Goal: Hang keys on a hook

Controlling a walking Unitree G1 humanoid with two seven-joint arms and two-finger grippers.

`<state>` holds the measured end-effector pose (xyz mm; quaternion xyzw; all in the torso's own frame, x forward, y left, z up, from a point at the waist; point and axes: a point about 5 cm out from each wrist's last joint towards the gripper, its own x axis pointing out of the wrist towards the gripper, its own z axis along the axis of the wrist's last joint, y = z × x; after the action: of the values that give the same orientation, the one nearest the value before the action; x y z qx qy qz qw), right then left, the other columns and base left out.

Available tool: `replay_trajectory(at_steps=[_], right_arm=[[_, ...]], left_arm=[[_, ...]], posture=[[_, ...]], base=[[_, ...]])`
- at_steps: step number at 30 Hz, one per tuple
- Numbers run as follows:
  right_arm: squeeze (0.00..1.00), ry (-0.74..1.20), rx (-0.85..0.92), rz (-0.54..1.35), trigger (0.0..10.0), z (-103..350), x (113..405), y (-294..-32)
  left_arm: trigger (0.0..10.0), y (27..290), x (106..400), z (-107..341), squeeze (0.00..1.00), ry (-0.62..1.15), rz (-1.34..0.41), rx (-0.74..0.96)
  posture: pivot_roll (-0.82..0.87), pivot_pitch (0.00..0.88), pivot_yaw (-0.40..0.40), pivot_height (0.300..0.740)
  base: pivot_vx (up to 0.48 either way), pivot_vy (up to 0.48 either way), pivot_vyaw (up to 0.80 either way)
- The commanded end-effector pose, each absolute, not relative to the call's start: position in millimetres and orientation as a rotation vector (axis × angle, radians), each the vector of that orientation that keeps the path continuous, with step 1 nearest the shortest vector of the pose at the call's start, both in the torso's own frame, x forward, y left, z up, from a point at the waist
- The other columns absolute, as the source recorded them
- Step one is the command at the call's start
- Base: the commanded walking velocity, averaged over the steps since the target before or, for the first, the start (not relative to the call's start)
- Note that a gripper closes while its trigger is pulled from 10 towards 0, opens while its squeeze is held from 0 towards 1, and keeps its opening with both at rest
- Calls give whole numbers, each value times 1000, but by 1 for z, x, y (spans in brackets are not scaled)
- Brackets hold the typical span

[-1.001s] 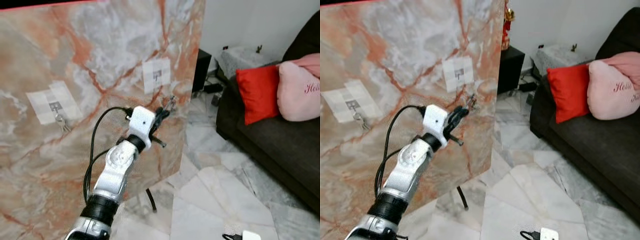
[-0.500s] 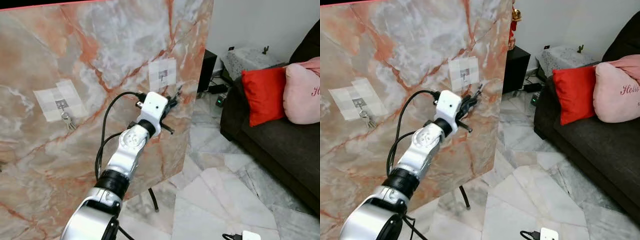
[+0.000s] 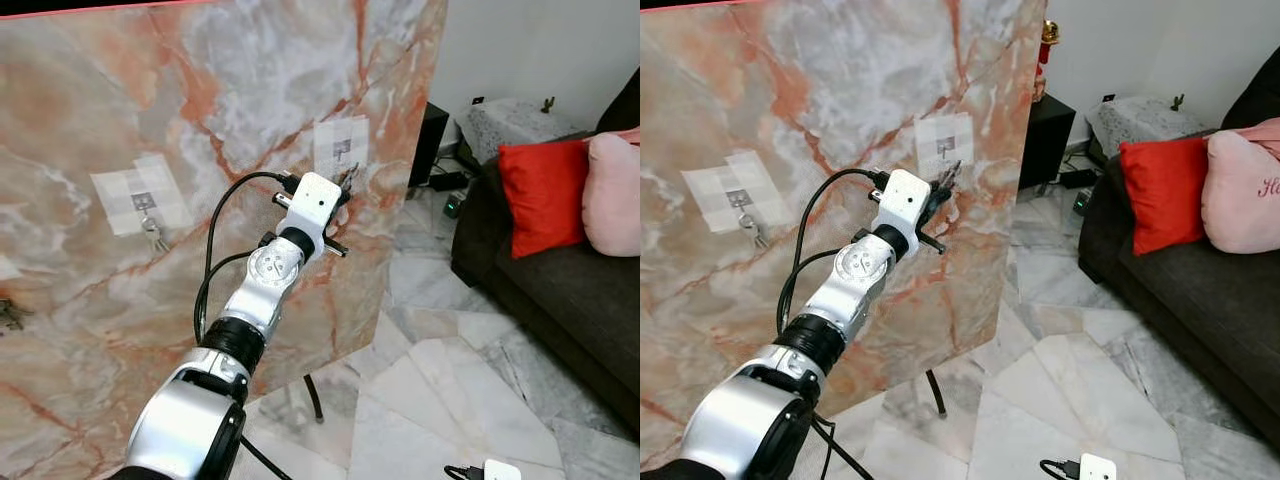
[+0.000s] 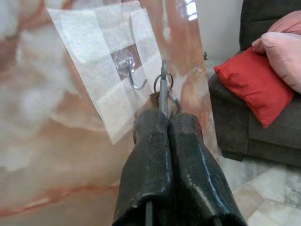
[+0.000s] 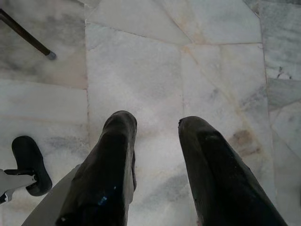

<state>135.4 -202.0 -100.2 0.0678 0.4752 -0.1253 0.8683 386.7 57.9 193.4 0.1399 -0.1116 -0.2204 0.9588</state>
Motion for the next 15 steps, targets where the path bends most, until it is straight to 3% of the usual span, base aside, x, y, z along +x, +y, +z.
replay_trajectory(at_steps=[1, 15], right_arm=[[0, 994, 140, -266, 10000, -100, 135, -202], [0, 993, 142, -268, 10000, -100, 135, -202]], left_arm=[[10000, 52, 389, 203, 0, -259, -460, 303], [10000, 47, 395, 215, 0, -266, -446, 320]], posture=[[9, 0, -48, 740], [8, 0, -45, 740]], base=[[0, 0, 0], [0, 0, 0]])
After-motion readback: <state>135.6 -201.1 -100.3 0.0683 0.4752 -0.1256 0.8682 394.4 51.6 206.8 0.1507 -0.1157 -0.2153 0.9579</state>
